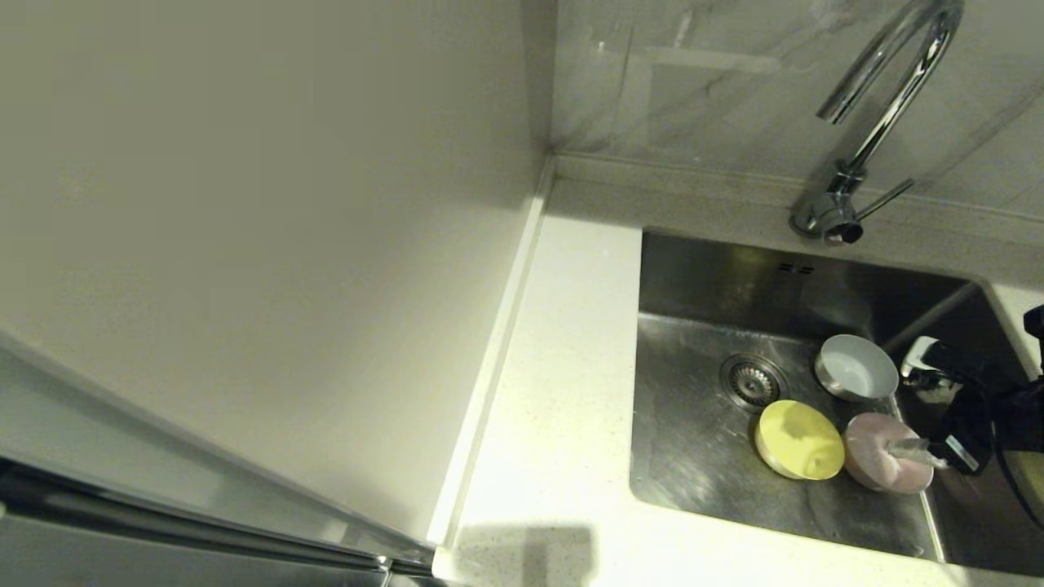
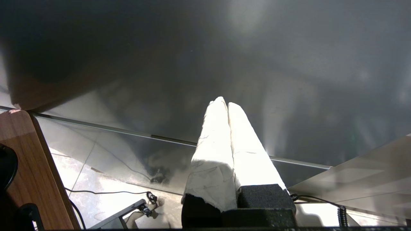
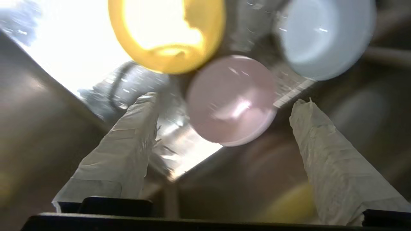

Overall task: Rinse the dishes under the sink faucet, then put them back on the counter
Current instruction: Put a bowl back to the table from the sink

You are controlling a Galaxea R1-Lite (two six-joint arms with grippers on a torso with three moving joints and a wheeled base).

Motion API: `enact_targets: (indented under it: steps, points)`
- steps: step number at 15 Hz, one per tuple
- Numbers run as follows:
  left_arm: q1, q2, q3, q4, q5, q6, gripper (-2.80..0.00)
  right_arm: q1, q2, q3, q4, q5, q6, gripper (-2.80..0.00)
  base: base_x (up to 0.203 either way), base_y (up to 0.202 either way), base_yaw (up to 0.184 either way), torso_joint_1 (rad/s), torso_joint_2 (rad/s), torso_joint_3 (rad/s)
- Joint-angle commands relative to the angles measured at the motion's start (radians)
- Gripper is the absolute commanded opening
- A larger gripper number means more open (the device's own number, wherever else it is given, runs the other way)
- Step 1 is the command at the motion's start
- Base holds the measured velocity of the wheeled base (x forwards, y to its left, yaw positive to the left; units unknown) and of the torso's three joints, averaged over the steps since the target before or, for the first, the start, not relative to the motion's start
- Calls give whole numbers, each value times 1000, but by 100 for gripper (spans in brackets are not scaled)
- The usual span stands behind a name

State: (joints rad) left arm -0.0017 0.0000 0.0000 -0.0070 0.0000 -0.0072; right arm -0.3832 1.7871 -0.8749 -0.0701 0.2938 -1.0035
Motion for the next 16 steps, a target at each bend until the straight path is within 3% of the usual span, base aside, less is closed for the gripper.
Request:
enact_targets:
  steps: [1, 4, 7, 11, 16]
  points:
    - [0, 0, 3, -1, 0, 0, -280, 11, 39, 4, -21, 7, 11, 0, 0, 0, 0, 0, 0, 0]
    - [0, 0, 3, -1, 0, 0, -280, 32, 69, 25, -75, 8, 16, 0, 0, 0, 0, 0, 0, 0]
    - [0, 0, 3, -1, 0, 0, -280, 49, 136, 99, -340, 8, 50, 0, 0, 0, 0, 0, 0, 0]
    - [0, 0, 3, -1, 0, 0, -280, 87, 175, 64, -394, -7, 130, 0, 0, 0, 0, 0, 0, 0]
    - [0, 0, 3, -1, 0, 0, -280, 89, 202, 21, -421, -159, 170, 0, 0, 0, 0, 0, 0, 0]
